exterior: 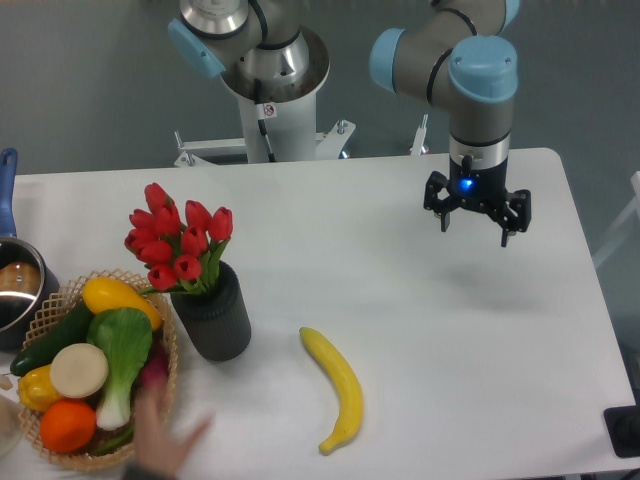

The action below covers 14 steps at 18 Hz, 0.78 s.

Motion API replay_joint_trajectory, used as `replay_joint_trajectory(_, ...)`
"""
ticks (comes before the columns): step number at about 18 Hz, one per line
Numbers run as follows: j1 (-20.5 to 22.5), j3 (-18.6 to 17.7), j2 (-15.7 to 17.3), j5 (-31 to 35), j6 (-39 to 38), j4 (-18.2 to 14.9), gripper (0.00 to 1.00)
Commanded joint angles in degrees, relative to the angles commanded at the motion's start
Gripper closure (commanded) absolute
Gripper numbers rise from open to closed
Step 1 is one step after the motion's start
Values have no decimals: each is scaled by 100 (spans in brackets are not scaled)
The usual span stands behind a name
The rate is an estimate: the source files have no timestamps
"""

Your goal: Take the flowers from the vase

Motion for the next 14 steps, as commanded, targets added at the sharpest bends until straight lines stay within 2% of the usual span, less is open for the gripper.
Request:
replay_joint_trajectory(7, -80, -9, 0, -9, -35, 9, 0)
replay_joint_trajectory(14, -97, -316, 166, -289, -44, 44, 0)
